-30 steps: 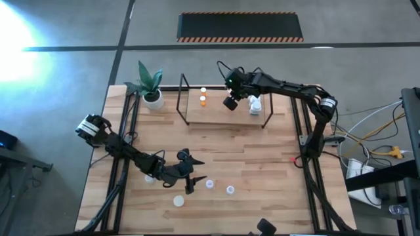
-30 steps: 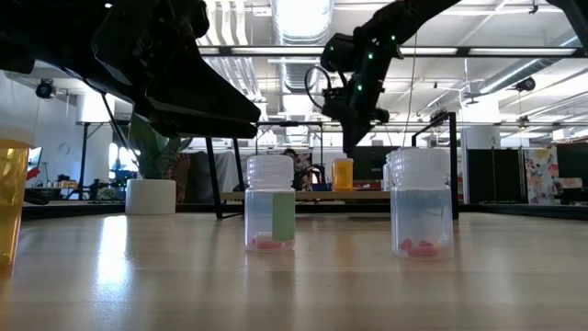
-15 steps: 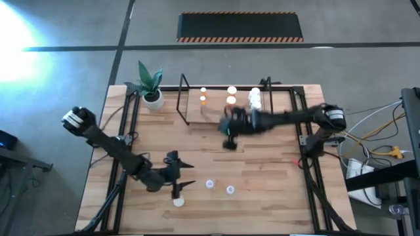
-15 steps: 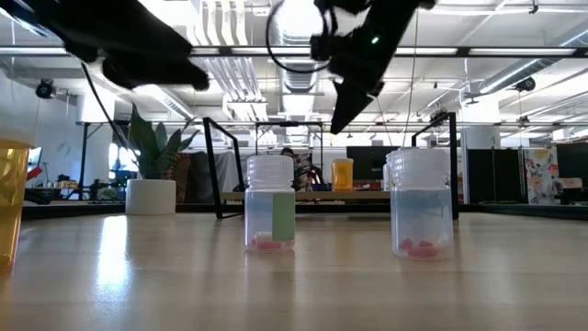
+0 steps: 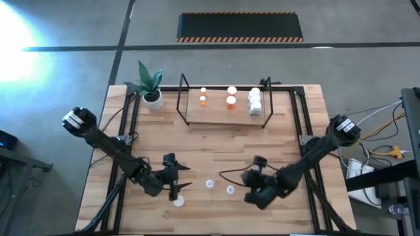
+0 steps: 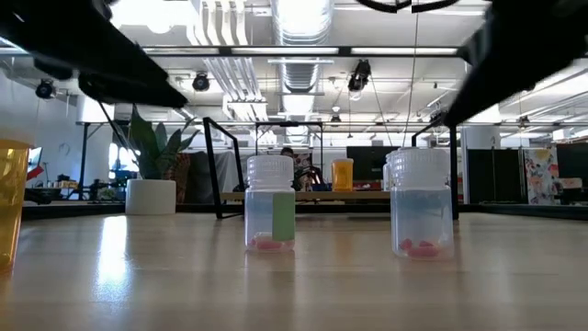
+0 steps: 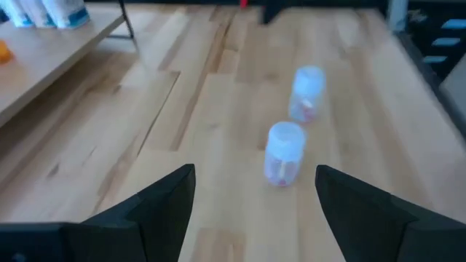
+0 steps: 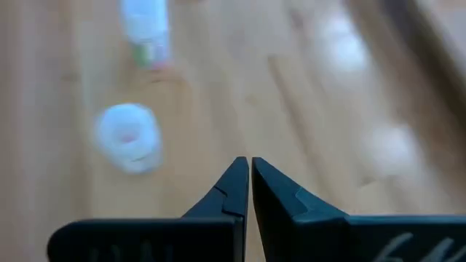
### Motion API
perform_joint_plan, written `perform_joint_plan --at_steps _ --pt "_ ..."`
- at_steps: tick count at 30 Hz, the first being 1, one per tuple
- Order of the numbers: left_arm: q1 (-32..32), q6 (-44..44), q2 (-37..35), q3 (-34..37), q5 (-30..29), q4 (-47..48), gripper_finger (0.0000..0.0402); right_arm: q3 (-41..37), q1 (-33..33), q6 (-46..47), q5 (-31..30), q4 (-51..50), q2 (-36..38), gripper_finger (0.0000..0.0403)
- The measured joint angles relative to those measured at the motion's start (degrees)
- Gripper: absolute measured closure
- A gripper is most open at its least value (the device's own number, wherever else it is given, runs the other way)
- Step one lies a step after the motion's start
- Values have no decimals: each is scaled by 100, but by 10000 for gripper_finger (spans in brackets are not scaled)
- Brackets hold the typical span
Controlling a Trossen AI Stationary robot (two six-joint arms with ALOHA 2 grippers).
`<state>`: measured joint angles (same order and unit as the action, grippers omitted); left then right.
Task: Pick and place medicine bottles onto shelf by color
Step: Put the middle transparent medicine bottle on the shelf
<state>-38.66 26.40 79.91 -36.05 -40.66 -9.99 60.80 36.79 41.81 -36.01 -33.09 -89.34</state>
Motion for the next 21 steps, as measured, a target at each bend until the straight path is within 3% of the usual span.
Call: perform_joint_plan --at_steps 3,8,10,15,21 --pt "119 -186 428 -15 82 -458 134 -318 414 834 -11 304 -13 382" --pt "271 -1172 1143 -164 1112 -1539 134 -919 953 1606 -320 1266 -15 340" --pt "350 -1441 1426 -280 1164 -1738 134 -1162 1093 1752 -570 1763 -17 315" --pt "665 -1494 2051 -691 1140 -1985 134 -1728 1335 1551 -1519 3014 -17 251" --pt "944 -1485 2470 -1032 1123 -1933 134 -1989 1344 1241 -1670 3680 -19 211"
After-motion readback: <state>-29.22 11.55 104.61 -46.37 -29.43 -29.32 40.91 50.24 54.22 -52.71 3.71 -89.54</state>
